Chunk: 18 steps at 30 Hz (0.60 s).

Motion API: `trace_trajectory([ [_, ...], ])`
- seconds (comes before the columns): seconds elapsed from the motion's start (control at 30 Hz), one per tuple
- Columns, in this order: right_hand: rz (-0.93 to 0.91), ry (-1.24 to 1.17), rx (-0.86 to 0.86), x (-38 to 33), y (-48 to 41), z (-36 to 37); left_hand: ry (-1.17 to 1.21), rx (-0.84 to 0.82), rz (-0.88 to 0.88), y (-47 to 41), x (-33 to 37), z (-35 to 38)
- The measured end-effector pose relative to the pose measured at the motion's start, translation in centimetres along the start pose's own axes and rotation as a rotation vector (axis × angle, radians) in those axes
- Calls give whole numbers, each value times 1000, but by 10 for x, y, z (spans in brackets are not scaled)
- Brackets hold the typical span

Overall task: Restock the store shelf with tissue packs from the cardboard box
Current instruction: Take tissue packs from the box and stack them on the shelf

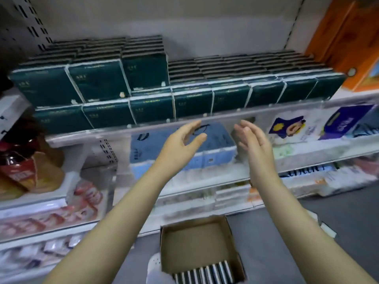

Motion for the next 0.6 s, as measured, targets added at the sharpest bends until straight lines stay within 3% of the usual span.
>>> trace_trajectory([
  [0.27, 358, 97, 63, 159, 67, -53, 17, -127, -356, 54, -137, 69],
  [0.6, 897, 364, 142, 400, 207, -127, -24, -410, -811, 158, -374, 174],
])
Point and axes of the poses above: each hand's wrist, its own y-axis away from the middle knuckle, its own z-axis out of the palm, x = y × z, the point moved 7 cm from there along -y, towards the middle knuckle, and after that the axes turned 5 degrees about -y, right-handed, at the moved point
